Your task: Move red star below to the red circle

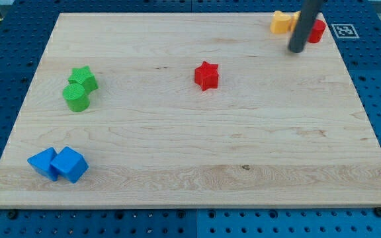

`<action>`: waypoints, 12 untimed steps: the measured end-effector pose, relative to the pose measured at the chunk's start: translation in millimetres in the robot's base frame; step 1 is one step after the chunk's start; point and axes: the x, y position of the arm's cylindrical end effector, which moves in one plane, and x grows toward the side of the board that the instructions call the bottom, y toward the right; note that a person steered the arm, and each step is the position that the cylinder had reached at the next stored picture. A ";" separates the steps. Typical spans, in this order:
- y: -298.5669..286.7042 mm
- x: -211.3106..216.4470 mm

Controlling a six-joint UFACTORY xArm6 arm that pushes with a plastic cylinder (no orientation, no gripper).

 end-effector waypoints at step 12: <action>17.2 83.1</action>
